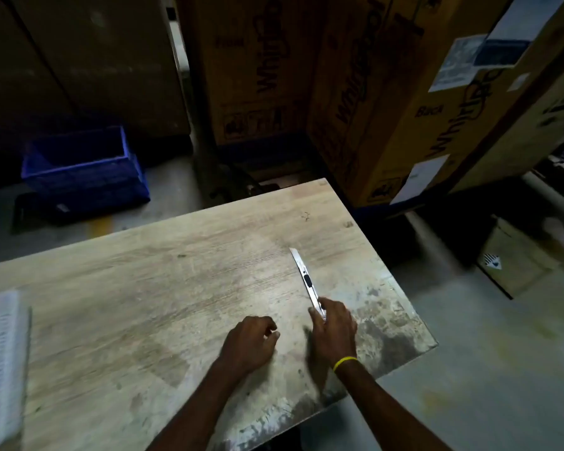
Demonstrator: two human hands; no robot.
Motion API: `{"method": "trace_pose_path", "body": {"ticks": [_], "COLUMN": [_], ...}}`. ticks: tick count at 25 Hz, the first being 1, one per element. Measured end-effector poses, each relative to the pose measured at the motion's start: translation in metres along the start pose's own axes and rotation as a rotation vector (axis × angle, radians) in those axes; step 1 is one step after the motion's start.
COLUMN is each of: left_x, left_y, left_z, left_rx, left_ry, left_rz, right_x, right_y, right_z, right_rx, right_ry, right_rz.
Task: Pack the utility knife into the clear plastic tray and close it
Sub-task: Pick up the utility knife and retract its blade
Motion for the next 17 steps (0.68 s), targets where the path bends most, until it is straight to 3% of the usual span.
{"method": "trace_pose_path", "body": {"ticks": [4,7,17], "left_x": [0.009,0.006,-0.009], "left_y": [0.024,0.032,0.032], "left_z": [0.014,0.025,0.042], "left_rx": [0.017,0.021,0.116], "left_ry": [0.045,0.065,0.072], "left_rz": [-0.113,-0.174,-0.277], "right_x": [0.007,0.004,-0.014], "right_y": [-0.004,-0.011,-0.014], "right_z": [0.055,0.082,0.117], "right_rx": [-0.152,-0.193,-0.265], "right_ry": [-0.044,-0.116,-0.116], "right_rz": [0.003,-0.004,-0.019]}}
Point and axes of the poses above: each hand's wrist, its own z-axis towards the middle knuckle, its own x-axis out of the back of the hand, y = z × x, the point moved 3 cm from there along z, towards the middle knuckle, and after that the axes turned 5 degrees about z, right-handed, at the moved point
